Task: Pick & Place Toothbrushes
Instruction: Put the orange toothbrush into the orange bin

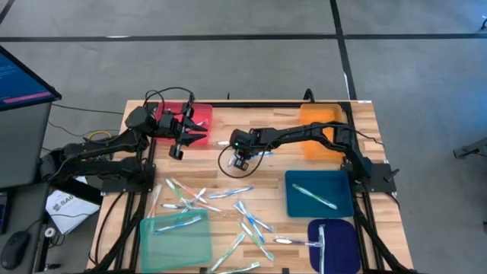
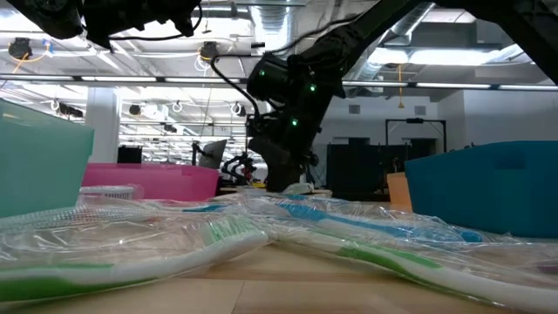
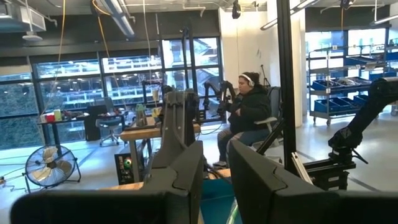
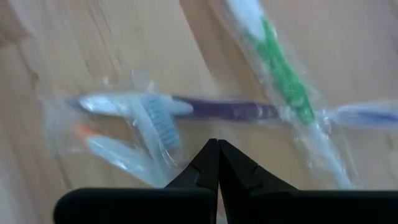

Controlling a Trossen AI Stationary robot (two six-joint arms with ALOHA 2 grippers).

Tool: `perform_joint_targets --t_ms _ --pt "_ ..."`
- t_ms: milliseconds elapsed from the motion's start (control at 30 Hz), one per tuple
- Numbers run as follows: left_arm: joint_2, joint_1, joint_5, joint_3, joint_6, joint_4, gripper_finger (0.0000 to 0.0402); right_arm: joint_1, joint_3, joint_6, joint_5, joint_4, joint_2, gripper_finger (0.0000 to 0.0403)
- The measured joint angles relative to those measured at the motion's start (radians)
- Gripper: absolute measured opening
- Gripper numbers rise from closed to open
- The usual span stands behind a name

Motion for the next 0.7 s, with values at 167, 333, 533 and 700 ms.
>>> perform_joint_targets --t_ms 167,333,533,700 --pt "0.000 0.000 0.000 0.000 0.000 0.000 0.0072 0.020 0.004 -0.010 -0.002 -0.002 -0.006 0.0001" --pt "0.000 0.000 0.000 0.000 0.000 0.000 0.0072 0.038 0.008 -0.047 -0.077 -0.008 -0.007 0.0001" --pt "0.000 0.000 0.000 0.000 0.000 0.000 0.0072 0.072 0.008 -0.057 -0.088 -0.008 -0.007 0.0001" --pt "0.000 0.000 0.000 0.000 0.000 0.000 0.0072 0.099 0.008 -0.094 -0.098 -0.012 -0.007 0.0001"
